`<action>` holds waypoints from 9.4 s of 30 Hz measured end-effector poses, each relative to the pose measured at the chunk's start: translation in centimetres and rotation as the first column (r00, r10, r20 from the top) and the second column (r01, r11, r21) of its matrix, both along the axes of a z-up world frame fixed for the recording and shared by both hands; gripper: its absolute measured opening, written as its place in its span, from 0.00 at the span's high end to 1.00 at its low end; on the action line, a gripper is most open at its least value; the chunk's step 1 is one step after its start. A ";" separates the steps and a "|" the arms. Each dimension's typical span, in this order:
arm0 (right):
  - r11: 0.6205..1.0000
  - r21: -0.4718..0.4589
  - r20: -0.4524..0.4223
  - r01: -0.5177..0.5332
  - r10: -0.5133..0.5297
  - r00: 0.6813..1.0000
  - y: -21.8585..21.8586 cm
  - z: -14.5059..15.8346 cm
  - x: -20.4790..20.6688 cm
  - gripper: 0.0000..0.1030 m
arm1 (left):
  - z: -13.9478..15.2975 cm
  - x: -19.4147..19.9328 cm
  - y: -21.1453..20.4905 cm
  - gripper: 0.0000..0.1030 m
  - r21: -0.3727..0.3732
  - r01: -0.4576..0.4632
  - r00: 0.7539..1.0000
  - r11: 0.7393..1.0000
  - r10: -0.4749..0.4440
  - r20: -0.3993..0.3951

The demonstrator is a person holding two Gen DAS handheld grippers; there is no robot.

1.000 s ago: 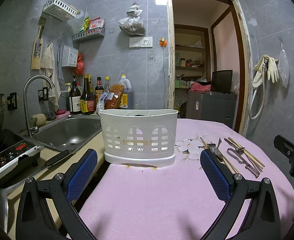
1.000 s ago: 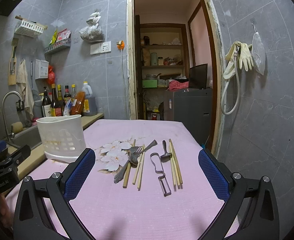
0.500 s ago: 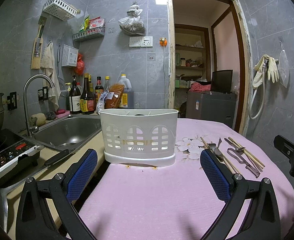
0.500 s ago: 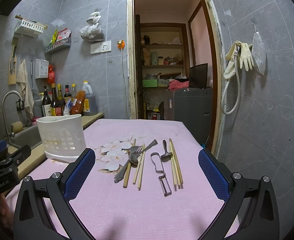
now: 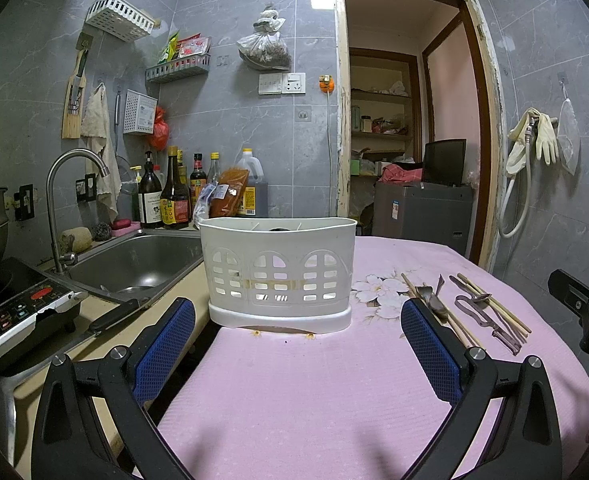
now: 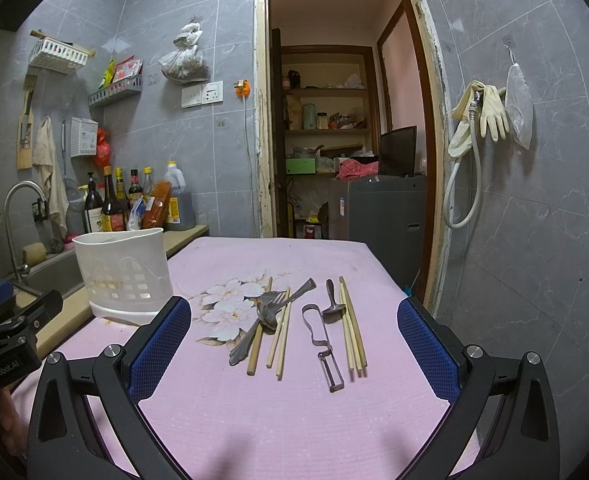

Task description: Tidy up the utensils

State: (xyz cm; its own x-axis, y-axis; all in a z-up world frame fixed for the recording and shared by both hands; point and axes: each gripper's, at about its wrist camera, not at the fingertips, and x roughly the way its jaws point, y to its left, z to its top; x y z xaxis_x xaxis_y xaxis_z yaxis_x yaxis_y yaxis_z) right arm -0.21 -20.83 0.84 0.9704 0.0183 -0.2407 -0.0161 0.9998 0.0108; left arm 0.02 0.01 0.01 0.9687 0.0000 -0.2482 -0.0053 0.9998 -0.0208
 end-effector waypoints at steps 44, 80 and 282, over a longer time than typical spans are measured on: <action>1.000 -0.012 0.017 0.001 0.000 1.000 0.1 0.5 0.2 0.00 | -0.2 0.6 -0.2 0.02 0.005 0.015 1.000 1.000 -0.016 0.012; 0.998 -0.046 -0.197 -0.035 0.025 0.980 -8.9 2.6 15.4 0.19 | 2.3 18.1 -9.8 0.04 -0.050 0.337 0.923 0.940 -0.340 -0.181; 0.838 0.280 0.065 -0.469 0.471 0.880 2.1 2.5 11.7 0.96 | -6.8 11.5 1.8 0.96 -0.021 0.310 0.765 0.951 -0.262 -0.588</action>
